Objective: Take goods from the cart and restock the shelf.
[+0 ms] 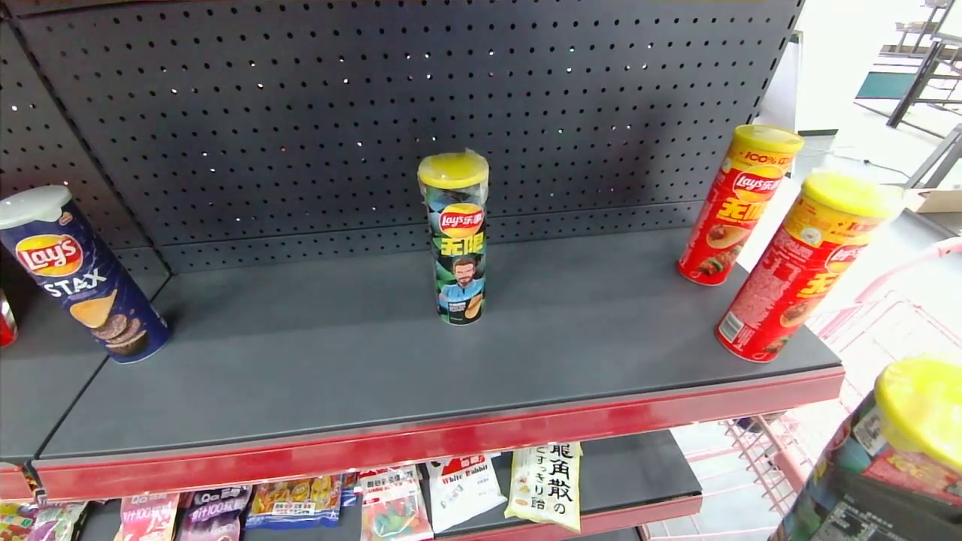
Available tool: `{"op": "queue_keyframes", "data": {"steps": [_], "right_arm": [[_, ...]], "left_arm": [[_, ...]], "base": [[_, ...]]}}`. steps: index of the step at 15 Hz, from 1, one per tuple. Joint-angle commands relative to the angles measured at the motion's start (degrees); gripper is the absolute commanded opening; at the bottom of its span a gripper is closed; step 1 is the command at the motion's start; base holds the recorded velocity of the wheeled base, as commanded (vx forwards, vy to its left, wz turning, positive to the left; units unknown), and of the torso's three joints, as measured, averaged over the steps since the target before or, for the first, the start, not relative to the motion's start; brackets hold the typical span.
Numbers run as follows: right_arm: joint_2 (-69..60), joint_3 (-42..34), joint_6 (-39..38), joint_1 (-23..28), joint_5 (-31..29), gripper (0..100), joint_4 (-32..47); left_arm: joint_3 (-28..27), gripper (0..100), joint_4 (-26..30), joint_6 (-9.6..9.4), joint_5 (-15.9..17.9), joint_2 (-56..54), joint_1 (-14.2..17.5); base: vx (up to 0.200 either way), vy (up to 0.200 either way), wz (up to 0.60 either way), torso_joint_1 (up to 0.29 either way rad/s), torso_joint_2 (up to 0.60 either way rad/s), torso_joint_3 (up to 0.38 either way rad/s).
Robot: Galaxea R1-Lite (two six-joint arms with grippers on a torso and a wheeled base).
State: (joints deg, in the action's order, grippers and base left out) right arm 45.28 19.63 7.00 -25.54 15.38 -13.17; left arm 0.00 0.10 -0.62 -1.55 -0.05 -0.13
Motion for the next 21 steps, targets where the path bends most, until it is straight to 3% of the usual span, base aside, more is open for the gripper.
{"op": "queue_keyframes", "data": {"steps": [1,4,7,13,18,19,21], "right_arm": [[-0.5,-0.6,0.0,0.1,0.0,0,0.1],[-0.5,-1.0,0.1,0.1,-1.3,0,0.1],[-0.5,-1.3,0.0,0.1,-1.1,0,0.0],[-4.4,-2.9,0.0,0.1,-1.4,0,0.0],[-7.3,-2.8,-0.2,1.2,-6.4,0,-0.2],[-8.4,-3.3,-0.3,1.5,-7.0,0,0.0],[-8.6,-3.2,-0.6,0.8,-4.4,0,0.0]], "left_arm": [[0.0,100,0.0,0.01,0.0,0.0,0.0],[0.0,100,0.0,0.01,0.0,0.0,0.0],[0.0,100,0.0,0.01,0.0,0.0,0.0],[-0.1,100,0.1,0.18,0.1,0.0,0.0],[-0.1,100,0.0,-0.08,0.2,0.8,-0.1],[-0.1,100,0.0,-0.61,0.4,1.9,-0.4],[-0.3,100,0.0,-4.21,6.8,2.0,-0.5]], "base": [[0.000,0.000,0.00,0.000,0.00,0.000],[0.000,0.000,0.00,0.000,0.00,0.000],[0.000,0.000,0.60,0.002,0.00,0.004],[0.000,0.000,0.00,0.000,0.00,0.000],[0.000,0.000,0.00,0.000,0.00,0.000],[0.000,0.000,0.00,0.000,0.00,0.000],[0.000,0.000,0.00,0.000,0.00,0.000]]}}
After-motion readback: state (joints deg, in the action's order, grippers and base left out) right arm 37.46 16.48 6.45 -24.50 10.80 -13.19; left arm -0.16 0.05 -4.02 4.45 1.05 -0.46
